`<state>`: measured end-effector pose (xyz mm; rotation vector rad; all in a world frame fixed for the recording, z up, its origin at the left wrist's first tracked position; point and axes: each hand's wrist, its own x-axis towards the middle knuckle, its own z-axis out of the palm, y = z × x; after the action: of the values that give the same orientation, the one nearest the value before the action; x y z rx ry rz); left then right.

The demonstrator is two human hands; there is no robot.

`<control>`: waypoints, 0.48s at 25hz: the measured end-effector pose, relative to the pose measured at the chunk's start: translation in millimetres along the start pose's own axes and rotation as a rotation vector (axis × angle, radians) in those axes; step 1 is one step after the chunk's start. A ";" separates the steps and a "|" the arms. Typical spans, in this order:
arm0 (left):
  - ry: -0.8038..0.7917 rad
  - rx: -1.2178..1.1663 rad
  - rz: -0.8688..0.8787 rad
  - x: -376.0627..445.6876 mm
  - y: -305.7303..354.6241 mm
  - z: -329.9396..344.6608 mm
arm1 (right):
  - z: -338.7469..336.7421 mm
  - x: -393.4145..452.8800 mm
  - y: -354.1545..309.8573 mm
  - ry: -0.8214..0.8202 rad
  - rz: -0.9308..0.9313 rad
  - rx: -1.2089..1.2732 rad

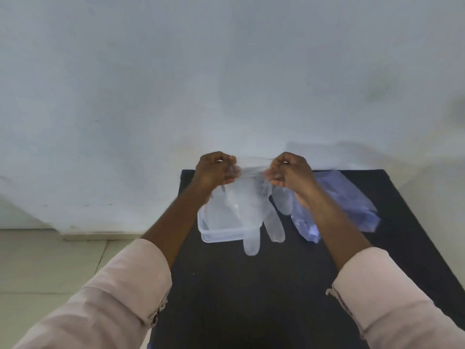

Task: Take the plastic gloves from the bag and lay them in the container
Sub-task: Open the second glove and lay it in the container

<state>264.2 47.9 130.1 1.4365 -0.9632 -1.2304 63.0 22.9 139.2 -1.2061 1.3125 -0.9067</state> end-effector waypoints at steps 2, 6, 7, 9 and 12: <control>0.059 -0.003 -0.013 36.1 6.3 -15.2 | 18.3 40.2 -7.9 -0.044 0.019 0.015; 0.143 -0.005 -0.072 94.3 13.6 -38.5 | 50.0 108.0 -16.0 -0.105 0.012 -0.058; 0.168 -0.005 -0.074 105.0 13.4 -41.4 | 56.6 121.6 -16.2 -0.094 -0.014 -0.092; 0.240 -0.009 -0.014 120.5 15.6 -44.4 | 67.5 140.8 -15.4 -0.046 -0.159 -0.161; 0.335 0.015 0.255 126.5 19.5 -47.8 | 73.1 141.7 -12.8 0.041 -0.476 -0.184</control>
<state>333.8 -69.5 123.0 1.4252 -0.8914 -0.7684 150.8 -108.1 112.8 -1.6950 1.1785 -1.1675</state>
